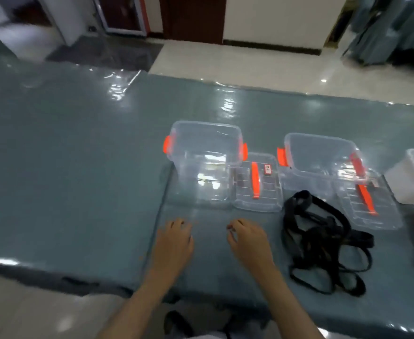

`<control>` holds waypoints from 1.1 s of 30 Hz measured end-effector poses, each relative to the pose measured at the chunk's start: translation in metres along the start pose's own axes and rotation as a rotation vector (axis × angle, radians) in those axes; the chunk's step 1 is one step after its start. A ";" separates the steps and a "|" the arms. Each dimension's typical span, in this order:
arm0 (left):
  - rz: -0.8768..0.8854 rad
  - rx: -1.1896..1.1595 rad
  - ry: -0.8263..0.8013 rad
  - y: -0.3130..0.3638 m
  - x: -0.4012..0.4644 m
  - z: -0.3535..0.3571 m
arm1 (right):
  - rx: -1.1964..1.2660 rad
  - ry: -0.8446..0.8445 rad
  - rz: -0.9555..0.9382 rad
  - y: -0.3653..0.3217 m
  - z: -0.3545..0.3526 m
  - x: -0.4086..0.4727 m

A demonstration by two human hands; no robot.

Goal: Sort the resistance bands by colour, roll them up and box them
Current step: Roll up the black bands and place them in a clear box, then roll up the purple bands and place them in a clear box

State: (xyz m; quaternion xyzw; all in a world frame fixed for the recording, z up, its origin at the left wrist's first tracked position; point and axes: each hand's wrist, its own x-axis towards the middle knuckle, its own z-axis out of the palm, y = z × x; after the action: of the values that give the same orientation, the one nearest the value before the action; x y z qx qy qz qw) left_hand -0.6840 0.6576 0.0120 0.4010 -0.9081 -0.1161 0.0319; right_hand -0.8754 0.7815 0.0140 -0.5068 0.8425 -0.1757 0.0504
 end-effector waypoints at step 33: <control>-1.019 0.032 0.245 -0.486 -0.207 -0.133 | 0.225 -0.521 -0.789 -0.568 0.244 0.134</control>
State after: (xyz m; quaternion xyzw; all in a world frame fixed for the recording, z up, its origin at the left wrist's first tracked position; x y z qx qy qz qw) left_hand -0.1735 0.4685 0.0331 0.8031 -0.5890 -0.0556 0.0711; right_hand -0.4011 0.3637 -0.0042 -0.8062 0.5211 -0.1387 0.2435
